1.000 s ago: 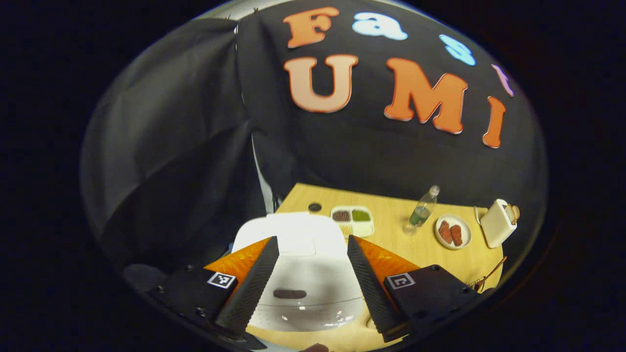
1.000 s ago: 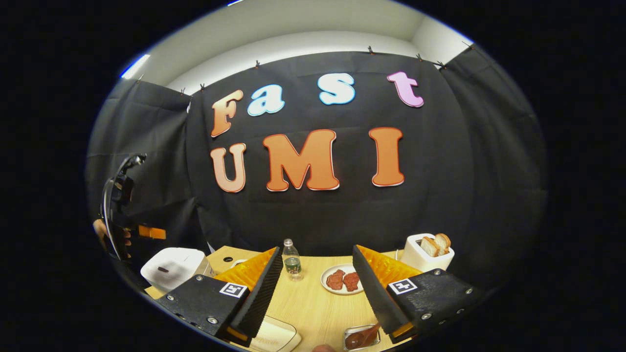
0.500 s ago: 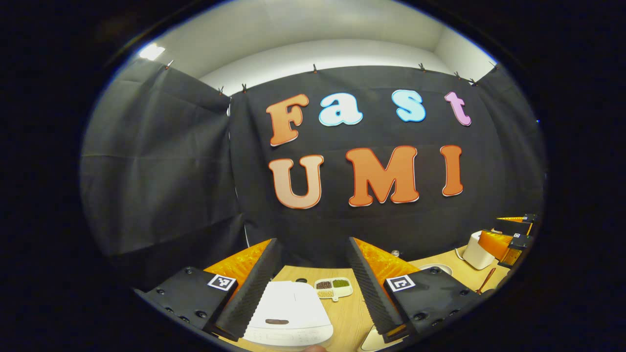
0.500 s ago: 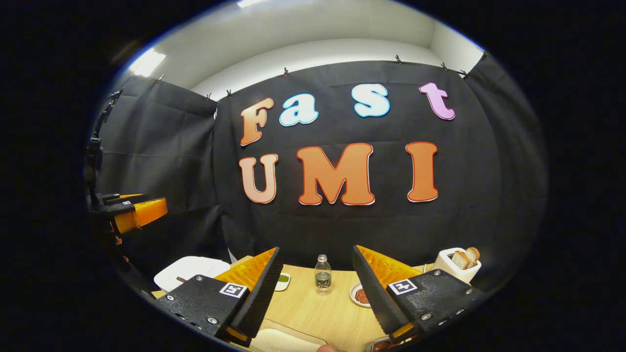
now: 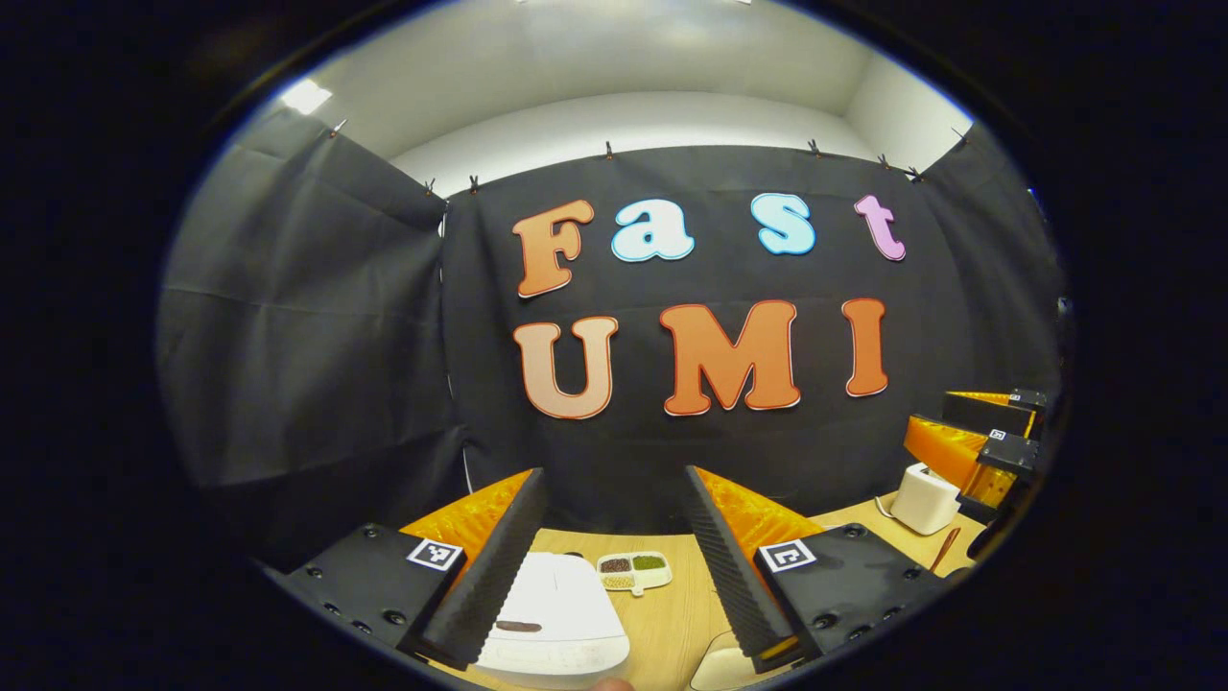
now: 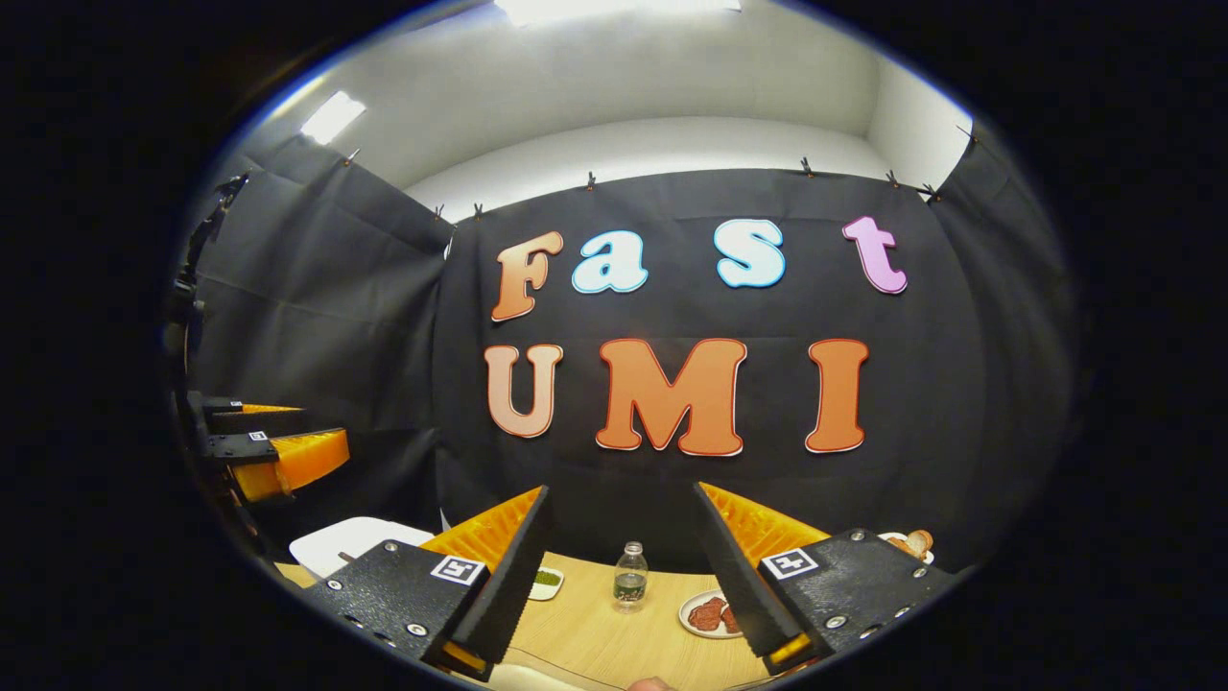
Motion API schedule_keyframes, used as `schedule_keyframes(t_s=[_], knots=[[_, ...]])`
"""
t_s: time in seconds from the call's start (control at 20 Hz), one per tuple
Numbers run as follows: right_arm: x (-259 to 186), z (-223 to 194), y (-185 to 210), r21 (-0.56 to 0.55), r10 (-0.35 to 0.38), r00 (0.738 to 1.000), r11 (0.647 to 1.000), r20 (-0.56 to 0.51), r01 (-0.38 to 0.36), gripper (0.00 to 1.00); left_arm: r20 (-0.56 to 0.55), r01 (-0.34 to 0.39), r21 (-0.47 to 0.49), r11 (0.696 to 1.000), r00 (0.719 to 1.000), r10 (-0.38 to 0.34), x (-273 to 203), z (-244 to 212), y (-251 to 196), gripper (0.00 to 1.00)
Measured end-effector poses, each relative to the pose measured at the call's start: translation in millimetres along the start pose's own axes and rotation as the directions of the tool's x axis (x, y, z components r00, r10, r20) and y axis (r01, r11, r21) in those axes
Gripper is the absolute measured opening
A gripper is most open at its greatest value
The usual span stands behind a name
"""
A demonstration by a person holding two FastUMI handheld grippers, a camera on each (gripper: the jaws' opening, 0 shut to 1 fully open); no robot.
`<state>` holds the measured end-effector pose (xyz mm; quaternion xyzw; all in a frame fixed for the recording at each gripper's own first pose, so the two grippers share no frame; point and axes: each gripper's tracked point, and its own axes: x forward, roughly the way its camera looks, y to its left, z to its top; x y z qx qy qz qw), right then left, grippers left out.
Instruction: Close the left gripper, press the button to open the rice cooker; take a wooden spoon from the chopstick holder with the right hand, scoop a spoonful of rice and pour it into the rice cooker, then put the wooden spoon back into the chopstick holder.
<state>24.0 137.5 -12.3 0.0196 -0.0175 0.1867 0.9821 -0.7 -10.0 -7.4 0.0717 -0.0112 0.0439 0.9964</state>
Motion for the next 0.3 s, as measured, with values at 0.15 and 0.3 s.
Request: schedule_keyframes(t_s=[0.15,0.3], knots=[[2.9,0.0,1.5,0.021,0.005,1.000,1.000,-0.003,-0.004,0.90,0.036,-0.005,0.008,1.000,0.999,0.005,1.3,9.3,0.6,0.99],[4.7,-1.0,3.7,0.024,0.018,1.000,1.000,-0.007,-0.018,0.90,0.059,-0.004,0.013,1.000,0.998,0.003,2.0,12.8,1.7,0.94]])
